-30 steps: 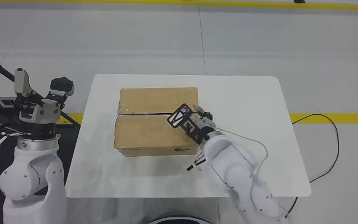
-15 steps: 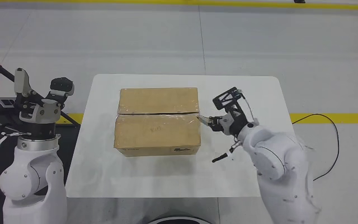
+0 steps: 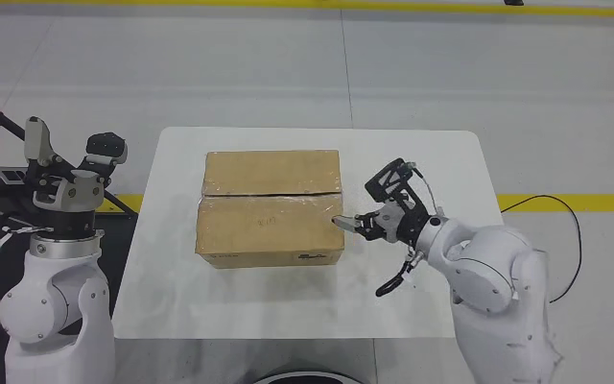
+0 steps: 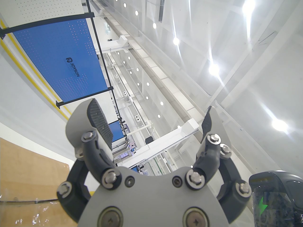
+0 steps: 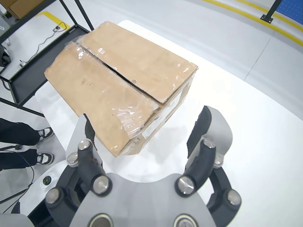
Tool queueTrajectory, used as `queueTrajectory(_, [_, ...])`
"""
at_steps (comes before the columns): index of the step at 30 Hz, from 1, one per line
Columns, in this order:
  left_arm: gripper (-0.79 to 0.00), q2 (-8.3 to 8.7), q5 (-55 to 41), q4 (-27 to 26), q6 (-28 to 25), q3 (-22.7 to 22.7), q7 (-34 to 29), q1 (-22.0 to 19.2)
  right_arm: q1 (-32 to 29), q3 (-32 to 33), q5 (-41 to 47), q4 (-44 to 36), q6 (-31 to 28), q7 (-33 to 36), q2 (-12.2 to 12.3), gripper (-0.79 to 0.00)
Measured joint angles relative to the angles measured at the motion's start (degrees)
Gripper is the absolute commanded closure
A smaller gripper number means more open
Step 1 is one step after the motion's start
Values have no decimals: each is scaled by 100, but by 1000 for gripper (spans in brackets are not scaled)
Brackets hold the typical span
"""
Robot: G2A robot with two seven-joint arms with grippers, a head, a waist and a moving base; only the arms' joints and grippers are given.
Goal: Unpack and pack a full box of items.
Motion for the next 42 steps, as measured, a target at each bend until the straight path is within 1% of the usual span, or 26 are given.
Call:
queueTrajectory(2, [-785, 0, 0, 0, 0, 0, 0, 0, -9, -117, -229, -40, 13, 52, 18, -680])
queueTrajectory(3, [-785, 0, 0, 0, 0, 0, 0, 0, -9, -153, -314, -59, 32, 88, 26, -616])
queueTrajectory(4, [-785, 0, 0, 0, 0, 0, 0, 0, -11, -190, -382, -76, 46, 126, 34, -585])
queueTrajectory(5, [-785, 0, 0, 0, 0, 0, 0, 0, -14, -232, -441, -96, 66, 167, 43, -526])
queueTrajectory(6, [-785, 0, 0, 0, 0, 0, 0, 0, -18, -258, -477, -106, 84, 198, 50, -505])
queueTrajectory(8, [-785, 0, 0, 0, 0, 0, 0, 0, -21, -324, -607, -122, 123, 322, 68, -493])
queueTrajectory(9, [-785, 0, 0, 0, 0, 0, 0, 0, -21, -351, -655, -128, 151, 361, 74, -416])
queueTrajectory(10, [-785, 0, 0, 0, 0, 0, 0, 0, -23, -376, -685, -133, 176, 383, 79, -382])
queueTrajectory(23, [-785, 0, 0, 0, 0, 0, 0, 0, -42, -559, -778, -94, 298, 481, 162, -388])
queueTrajectory(25, [-785, 0, 0, 0, 0, 0, 0, 0, -36, -580, -810, -93, 319, 500, 173, -376])
queueTrajectory(28, [-785, 0, 0, 0, 0, 0, 0, 0, -31, -605, -902, -106, 394, 504, 190, -320])
queueTrajectory(32, [-785, 0, 0, 0, 0, 0, 0, 0, -29, -658, -1014, -97, 488, 491, 210, -302])
queueTrajectory(36, [-785, 0, 0, 0, 0, 0, 0, 0, 1, -714, -1108, -65, 565, 500, 225, -240])
queueTrajectory(37, [-785, 0, 0, 0, 0, 0, 0, 0, 9, -727, -1131, -63, 582, 503, 228, -212])
queueTrajectory(39, [-785, 0, 0, 0, 0, 0, 0, 0, 28, -757, -1201, -71, 637, 504, 235, -209])
queueTrajectory(42, [-785, 0, 0, 0, 0, 0, 0, 0, 55, -805, -1238, -97, 697, 505, 241, -237])
